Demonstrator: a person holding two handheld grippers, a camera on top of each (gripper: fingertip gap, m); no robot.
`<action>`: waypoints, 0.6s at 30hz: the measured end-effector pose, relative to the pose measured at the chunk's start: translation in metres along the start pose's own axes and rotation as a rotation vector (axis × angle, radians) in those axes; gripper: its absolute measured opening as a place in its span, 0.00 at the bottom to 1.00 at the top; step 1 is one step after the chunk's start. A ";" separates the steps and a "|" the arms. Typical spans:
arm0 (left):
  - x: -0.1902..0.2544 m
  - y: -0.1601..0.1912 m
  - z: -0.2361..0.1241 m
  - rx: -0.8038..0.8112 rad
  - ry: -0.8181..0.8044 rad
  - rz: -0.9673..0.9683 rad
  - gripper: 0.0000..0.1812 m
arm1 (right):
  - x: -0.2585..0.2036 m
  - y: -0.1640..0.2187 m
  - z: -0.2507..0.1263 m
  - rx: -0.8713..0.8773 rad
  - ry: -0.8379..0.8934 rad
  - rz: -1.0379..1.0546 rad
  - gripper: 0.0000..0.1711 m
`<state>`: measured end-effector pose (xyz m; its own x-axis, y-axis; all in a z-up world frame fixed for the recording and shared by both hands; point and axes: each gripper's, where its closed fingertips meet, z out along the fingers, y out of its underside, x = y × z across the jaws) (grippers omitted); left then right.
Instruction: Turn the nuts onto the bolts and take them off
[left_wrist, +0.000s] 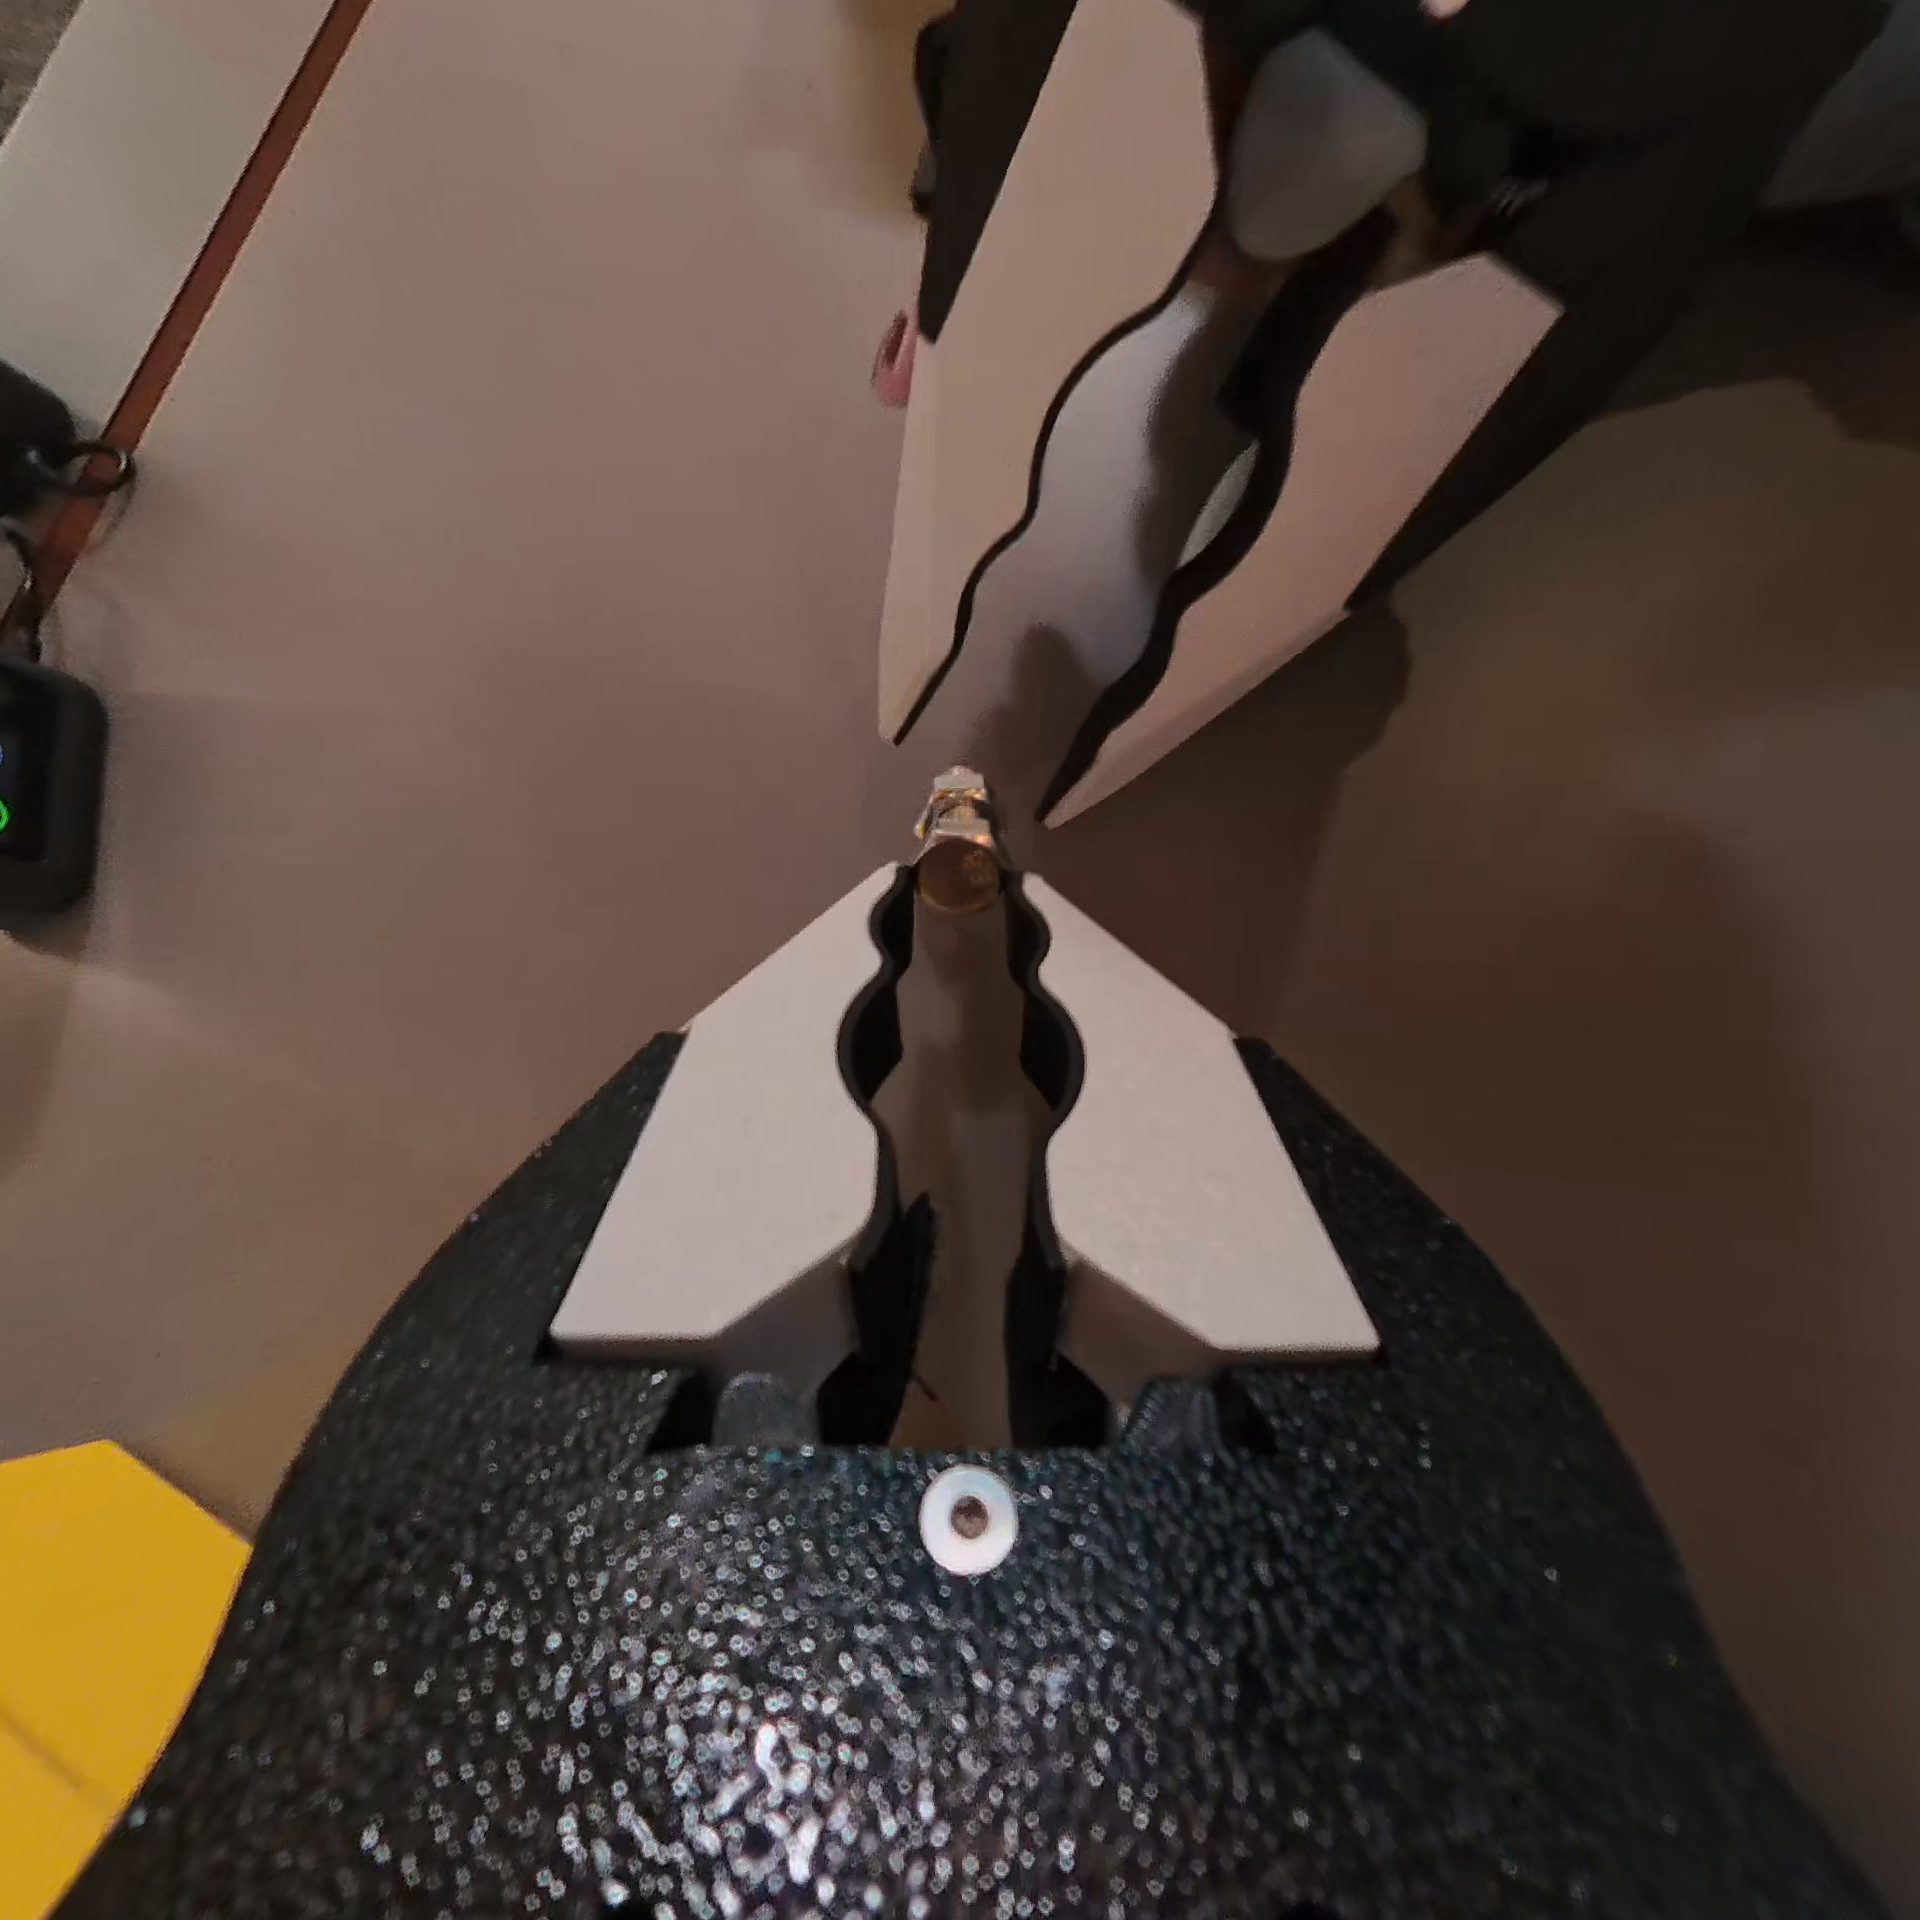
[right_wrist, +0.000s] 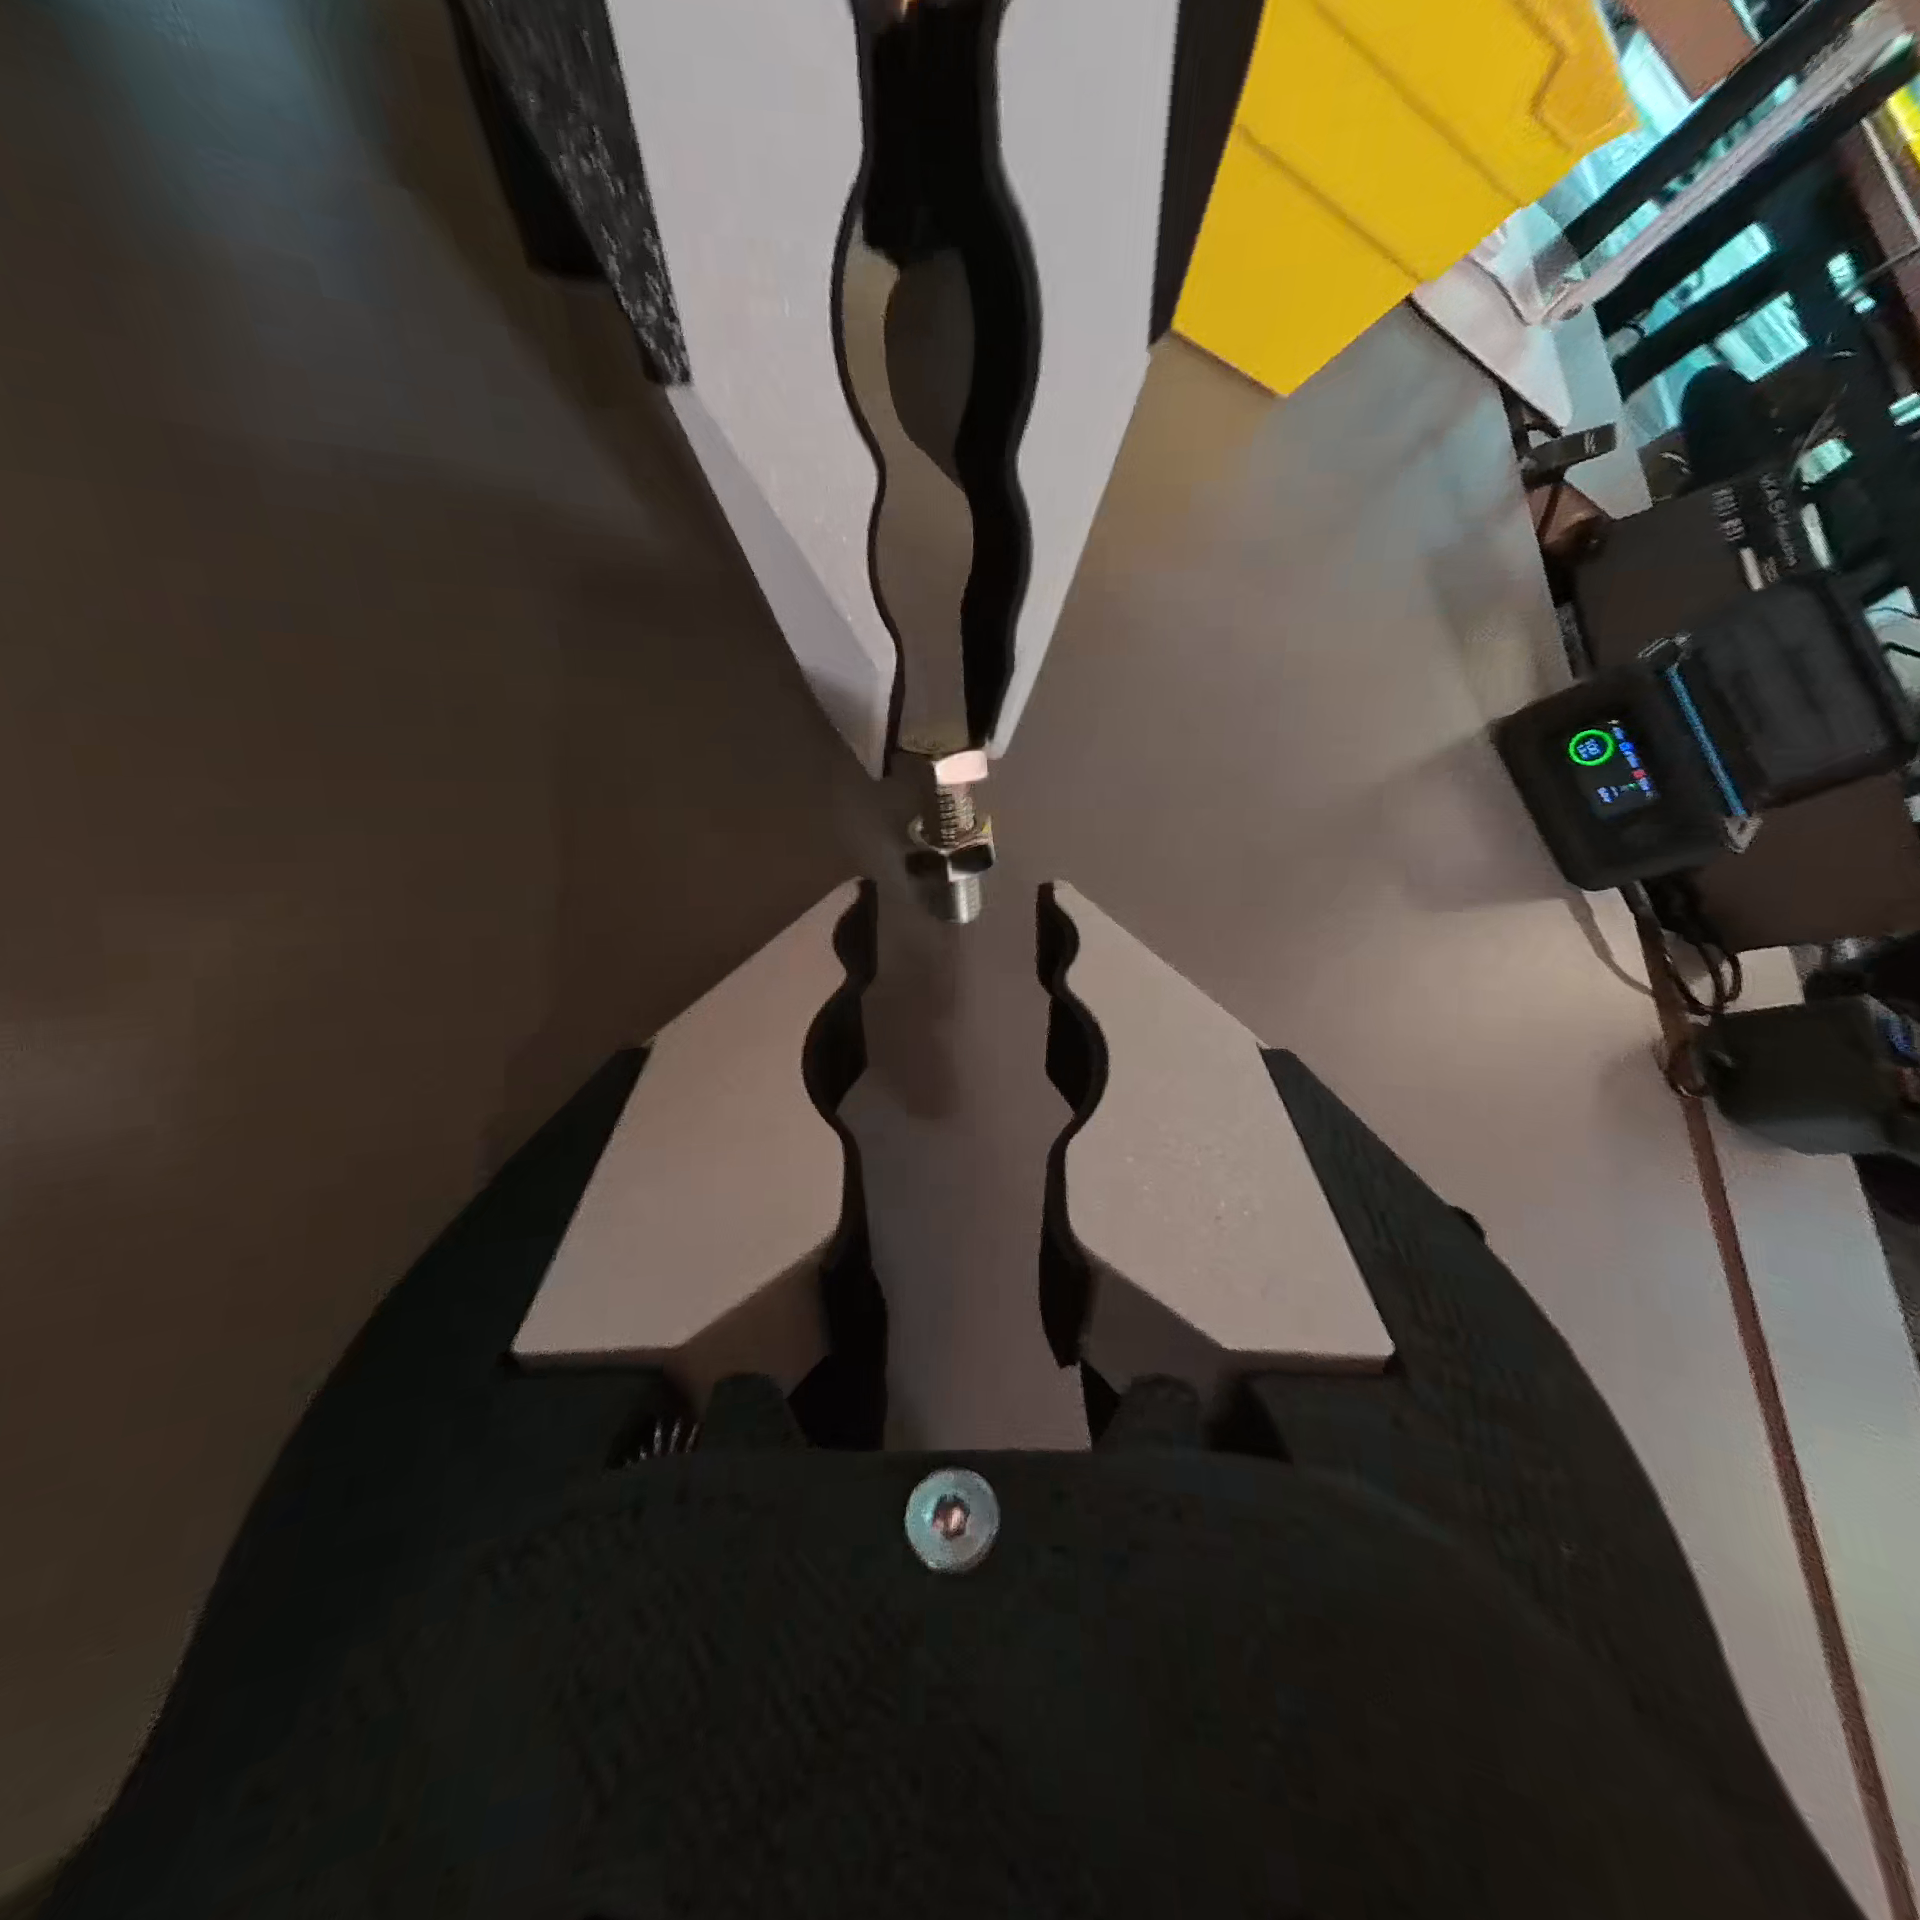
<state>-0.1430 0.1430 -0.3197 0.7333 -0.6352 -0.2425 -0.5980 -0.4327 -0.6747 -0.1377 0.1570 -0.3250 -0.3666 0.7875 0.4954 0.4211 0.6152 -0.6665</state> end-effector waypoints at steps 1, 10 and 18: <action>0.002 -0.001 0.000 0.009 0.011 0.001 0.08 | 0.001 0.000 0.000 -0.001 0.006 -0.006 0.16; 0.001 -0.016 -0.009 0.128 0.043 -0.052 0.11 | 0.006 -0.001 0.001 0.001 0.091 -0.124 0.05; -0.016 -0.020 -0.010 0.045 -0.058 -0.149 0.27 | 0.047 -0.008 -0.014 -0.094 0.498 -0.522 0.04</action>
<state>-0.1458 0.1551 -0.2957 0.8311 -0.5275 -0.1761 -0.4667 -0.4895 -0.7366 -0.1462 0.1898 -0.2885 -0.1273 0.2995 0.9456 0.3718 0.8982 -0.2345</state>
